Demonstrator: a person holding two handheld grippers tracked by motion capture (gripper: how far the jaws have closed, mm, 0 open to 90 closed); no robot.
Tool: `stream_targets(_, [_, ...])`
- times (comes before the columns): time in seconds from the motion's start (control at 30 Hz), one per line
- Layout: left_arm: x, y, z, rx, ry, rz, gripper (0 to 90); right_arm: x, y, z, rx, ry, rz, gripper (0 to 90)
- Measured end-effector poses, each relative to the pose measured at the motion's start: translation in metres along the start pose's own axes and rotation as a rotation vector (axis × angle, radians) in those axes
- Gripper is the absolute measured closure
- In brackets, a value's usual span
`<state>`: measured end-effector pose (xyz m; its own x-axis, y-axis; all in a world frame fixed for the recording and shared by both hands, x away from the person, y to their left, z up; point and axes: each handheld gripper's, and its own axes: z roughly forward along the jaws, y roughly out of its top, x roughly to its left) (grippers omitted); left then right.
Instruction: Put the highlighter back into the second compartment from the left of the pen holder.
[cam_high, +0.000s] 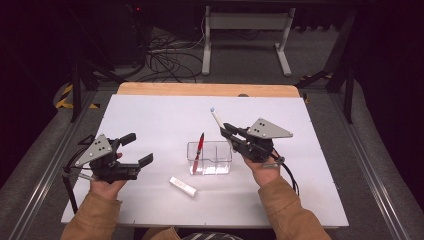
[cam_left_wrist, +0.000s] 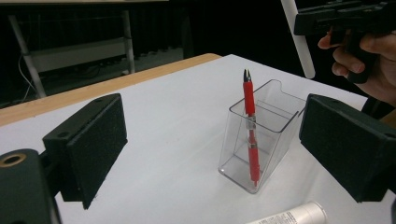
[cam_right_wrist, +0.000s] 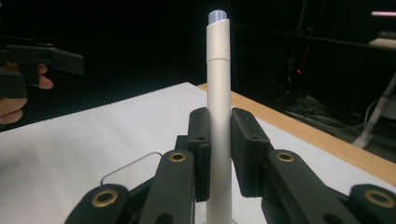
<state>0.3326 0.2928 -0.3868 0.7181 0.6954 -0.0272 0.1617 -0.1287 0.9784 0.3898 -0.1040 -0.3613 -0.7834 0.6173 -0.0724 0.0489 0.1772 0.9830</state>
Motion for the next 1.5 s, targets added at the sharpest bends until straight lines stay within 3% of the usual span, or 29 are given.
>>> stream_targets(0.2, [0.0, 0.0, 0.0, 0.001, 0.001, 0.001, 8.3, 0.006, 0.001, 0.007, -0.041, 0.033, -0.017, 79.0])
stream_targets(0.6, [0.0, 0.0, 0.0, 0.001, 0.001, 0.003, 8.3, 0.015, 0.001, 0.019, -0.059, 0.078, 0.001, 79.0])
stream_targets(1.07, [0.001, 0.0, -0.002, -0.002, 0.002, 0.001, 8.3, 0.023, -0.007, 0.041, -0.045, 0.114, 0.038, 79.0])
stream_targets(1.5, [0.001, 0.0, -0.002, -0.002, 0.002, 0.001, 8.3, 0.029, -0.019, 0.048, -0.008, 0.101, 0.029, 79.0])
